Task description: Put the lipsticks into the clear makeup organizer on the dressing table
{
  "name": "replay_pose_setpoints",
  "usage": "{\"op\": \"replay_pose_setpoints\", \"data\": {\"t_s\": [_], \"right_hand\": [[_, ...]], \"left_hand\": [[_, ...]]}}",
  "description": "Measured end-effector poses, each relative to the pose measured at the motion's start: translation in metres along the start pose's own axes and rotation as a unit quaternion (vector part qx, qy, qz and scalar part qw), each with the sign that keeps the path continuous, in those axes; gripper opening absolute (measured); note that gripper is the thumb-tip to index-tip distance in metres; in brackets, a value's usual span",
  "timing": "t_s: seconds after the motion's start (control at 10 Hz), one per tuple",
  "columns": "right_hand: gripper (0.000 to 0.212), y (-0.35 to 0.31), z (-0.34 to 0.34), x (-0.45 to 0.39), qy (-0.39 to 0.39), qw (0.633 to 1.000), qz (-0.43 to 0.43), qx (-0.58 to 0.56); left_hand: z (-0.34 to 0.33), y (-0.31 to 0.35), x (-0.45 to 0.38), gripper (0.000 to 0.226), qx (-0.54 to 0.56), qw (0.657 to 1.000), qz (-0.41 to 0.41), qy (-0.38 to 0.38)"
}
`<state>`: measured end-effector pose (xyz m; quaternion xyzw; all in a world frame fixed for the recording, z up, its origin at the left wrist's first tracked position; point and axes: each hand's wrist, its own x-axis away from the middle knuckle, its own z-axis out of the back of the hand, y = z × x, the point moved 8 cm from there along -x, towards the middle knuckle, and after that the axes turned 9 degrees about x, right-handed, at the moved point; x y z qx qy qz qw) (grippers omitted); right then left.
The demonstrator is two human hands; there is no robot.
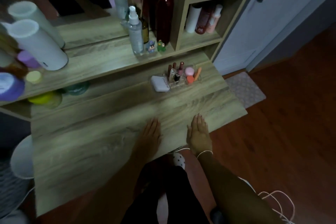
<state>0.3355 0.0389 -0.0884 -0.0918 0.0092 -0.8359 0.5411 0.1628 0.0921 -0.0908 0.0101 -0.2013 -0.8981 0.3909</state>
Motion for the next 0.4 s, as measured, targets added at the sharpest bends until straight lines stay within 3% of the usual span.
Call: {"op": "replay_pose_setpoints", "data": {"t_s": [0.2,0.4], "right_hand": [[0.06,-0.012,0.031,0.038,0.012,0.999,0.001,-0.038],[0.059,0.003,0.084,0.044,0.059,0.994,-0.05,-0.078]], "left_hand": [[0.049,0.008,0.022,0.049,0.023,0.998,-0.023,0.047],[0.092,0.036,0.0,0.056,0.054,0.997,-0.037,0.035]]}}
